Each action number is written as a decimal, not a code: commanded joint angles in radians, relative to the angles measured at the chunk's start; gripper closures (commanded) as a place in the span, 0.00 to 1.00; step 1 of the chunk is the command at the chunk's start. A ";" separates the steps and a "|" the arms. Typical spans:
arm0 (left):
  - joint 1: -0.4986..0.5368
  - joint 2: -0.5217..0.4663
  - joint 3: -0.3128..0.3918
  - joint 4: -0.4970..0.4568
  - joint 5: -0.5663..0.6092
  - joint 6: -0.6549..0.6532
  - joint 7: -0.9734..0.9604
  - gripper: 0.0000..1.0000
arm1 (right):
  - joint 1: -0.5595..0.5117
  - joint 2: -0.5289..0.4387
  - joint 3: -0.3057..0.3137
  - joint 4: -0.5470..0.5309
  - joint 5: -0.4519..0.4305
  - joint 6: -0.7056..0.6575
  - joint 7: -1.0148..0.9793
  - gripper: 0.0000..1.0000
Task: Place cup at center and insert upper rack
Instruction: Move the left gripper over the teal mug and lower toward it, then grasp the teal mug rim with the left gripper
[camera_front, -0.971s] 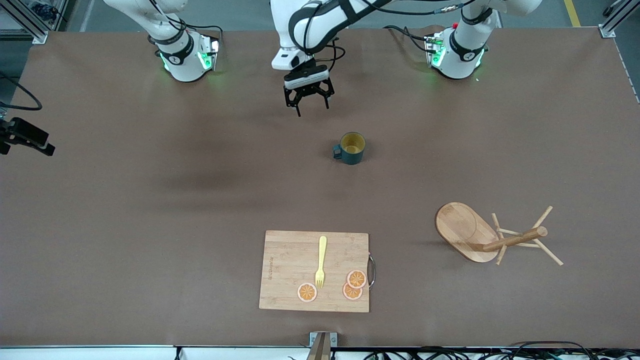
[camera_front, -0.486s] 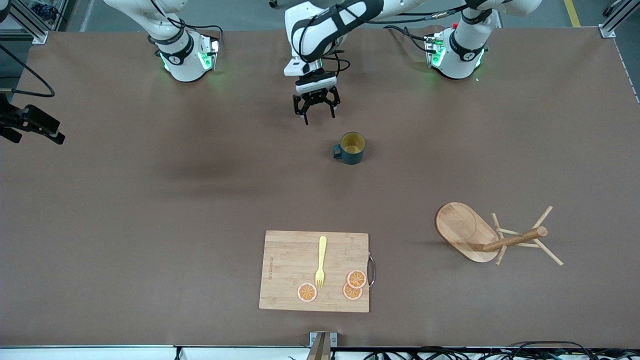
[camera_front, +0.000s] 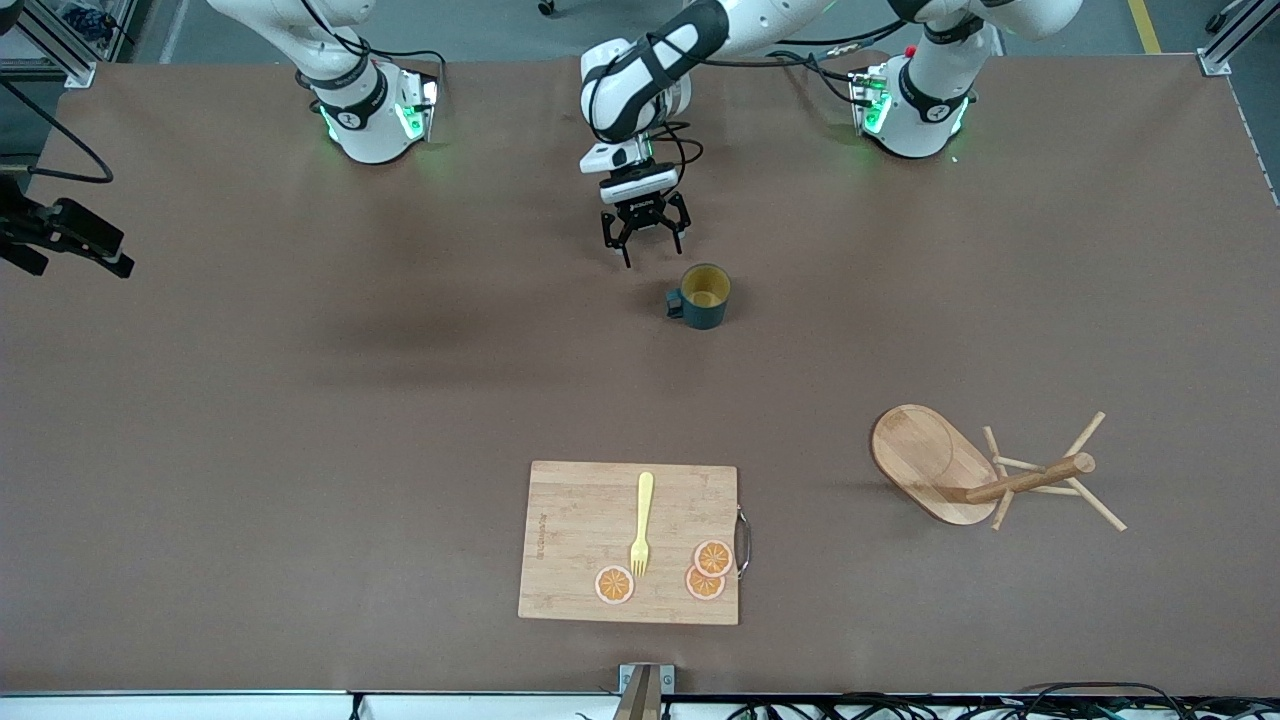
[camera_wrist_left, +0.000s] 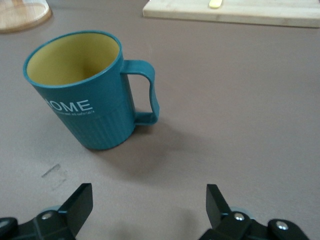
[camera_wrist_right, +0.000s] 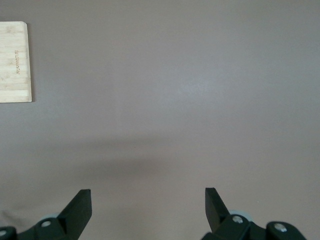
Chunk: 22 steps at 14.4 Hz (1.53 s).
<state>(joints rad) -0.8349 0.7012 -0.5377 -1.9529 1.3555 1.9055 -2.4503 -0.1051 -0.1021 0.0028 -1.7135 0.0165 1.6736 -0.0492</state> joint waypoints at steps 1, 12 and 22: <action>-0.090 0.013 0.077 0.052 0.022 -0.057 -0.007 0.00 | -0.021 -0.019 0.020 -0.008 -0.012 0.003 0.000 0.00; -0.222 0.075 0.229 0.123 0.155 -0.108 -0.107 0.06 | -0.005 -0.018 0.022 -0.006 -0.015 -0.012 0.000 0.00; -0.216 0.102 0.249 0.146 0.157 -0.108 0.014 0.21 | 0.012 -0.019 0.022 -0.008 -0.029 0.002 -0.003 0.00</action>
<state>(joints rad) -1.0449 0.7762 -0.2960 -1.8377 1.4944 1.8080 -2.4636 -0.0936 -0.1022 0.0230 -1.7119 0.0133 1.6727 -0.0495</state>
